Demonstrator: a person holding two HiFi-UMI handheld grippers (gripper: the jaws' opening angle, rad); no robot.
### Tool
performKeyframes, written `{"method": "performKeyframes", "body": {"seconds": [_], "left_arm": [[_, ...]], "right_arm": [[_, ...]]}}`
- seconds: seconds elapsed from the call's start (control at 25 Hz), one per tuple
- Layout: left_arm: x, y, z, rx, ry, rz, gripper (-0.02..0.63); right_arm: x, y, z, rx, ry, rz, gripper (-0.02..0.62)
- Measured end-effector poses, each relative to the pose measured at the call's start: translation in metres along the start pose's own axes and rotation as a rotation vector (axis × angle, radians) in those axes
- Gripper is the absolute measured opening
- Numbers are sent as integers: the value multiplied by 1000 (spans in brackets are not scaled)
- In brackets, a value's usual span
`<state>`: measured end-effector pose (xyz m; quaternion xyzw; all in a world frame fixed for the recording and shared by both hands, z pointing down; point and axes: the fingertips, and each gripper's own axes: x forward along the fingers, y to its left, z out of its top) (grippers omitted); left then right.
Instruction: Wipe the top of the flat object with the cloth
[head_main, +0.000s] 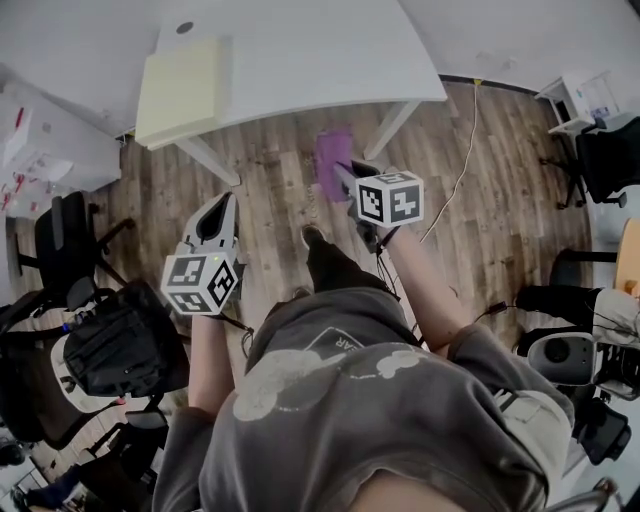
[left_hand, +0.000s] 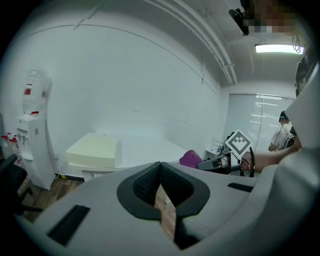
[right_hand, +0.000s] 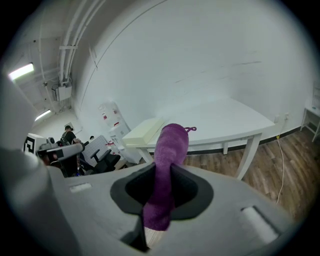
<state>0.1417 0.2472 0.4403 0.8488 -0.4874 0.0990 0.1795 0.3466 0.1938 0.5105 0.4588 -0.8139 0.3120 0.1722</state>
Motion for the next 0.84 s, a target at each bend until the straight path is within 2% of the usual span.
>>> {"method": "performKeyframes", "body": {"seconds": [0.48, 0.84], "left_arm": [[-57, -41, -35, 5, -1, -52, -2], [-75, -49, -48, 7, 6, -79, 0]], "right_arm": [[-73, 19, -63, 29, -25, -62, 72], [-86, 34, -90, 28, -4, -86, 71]]}}
